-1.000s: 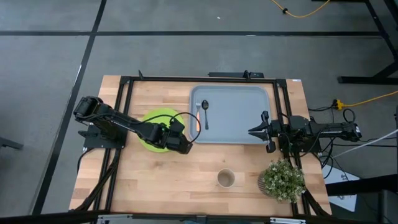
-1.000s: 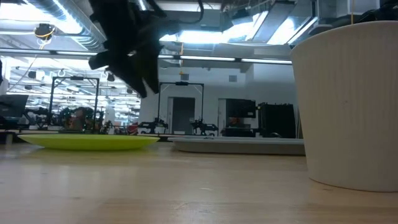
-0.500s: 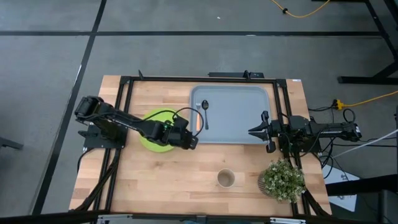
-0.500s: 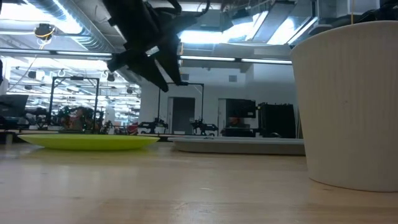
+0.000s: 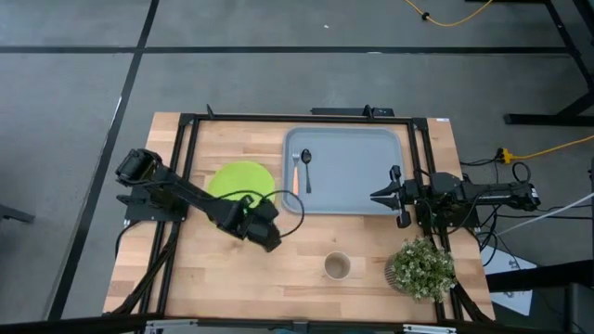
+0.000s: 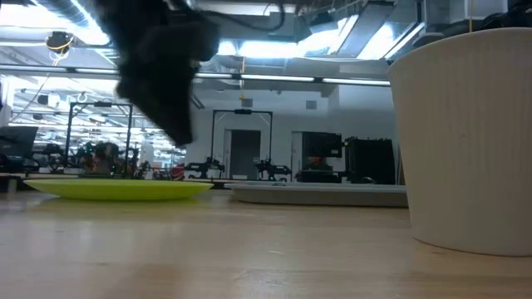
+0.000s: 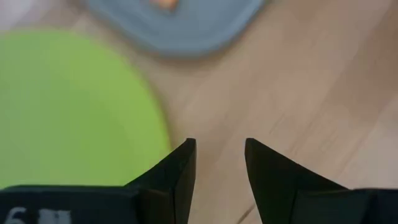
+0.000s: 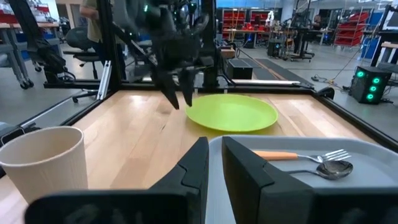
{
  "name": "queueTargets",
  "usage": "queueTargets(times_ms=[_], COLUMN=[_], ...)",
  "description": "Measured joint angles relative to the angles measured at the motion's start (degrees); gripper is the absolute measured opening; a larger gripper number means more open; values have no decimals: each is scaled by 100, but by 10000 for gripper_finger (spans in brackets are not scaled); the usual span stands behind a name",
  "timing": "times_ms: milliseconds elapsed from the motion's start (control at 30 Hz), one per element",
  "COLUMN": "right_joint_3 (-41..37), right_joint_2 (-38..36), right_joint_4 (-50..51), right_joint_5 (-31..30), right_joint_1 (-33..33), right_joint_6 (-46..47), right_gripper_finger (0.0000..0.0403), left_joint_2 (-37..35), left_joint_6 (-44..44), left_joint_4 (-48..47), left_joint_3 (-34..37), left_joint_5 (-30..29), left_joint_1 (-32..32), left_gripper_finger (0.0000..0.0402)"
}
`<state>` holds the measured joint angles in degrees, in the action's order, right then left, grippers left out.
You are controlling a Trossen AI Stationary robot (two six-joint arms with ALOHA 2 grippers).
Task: Pick and place plate/cup/fork/spoon on tray
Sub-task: Put the green plate on the light blue tray to the right of the black spoon
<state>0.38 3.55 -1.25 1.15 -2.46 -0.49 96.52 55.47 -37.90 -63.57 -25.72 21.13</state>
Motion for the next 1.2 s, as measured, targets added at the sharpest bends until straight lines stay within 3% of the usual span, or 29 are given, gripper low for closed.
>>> queueTargets(times_ms=[200,667,1200], right_joint_3=[0,2,1], right_joint_2=[20,84,149], right_joint_4=[-5,-26,-9], right_joint_5=[0,-2,-1], right_joint_1=[0,-2,-2], right_joint_6=[-1,2,17], right_gripper_finger=[51,51,51], left_joint_2=[253,680,1197], left_joint_6=[817,720,552], left_joint_4=[-935,-1179,-1251], left_joint_3=[-4,-7,-33], left_joint_5=[206,400,317], left_joint_1=[237,389,-26], left_gripper_finger=[131,131,131])
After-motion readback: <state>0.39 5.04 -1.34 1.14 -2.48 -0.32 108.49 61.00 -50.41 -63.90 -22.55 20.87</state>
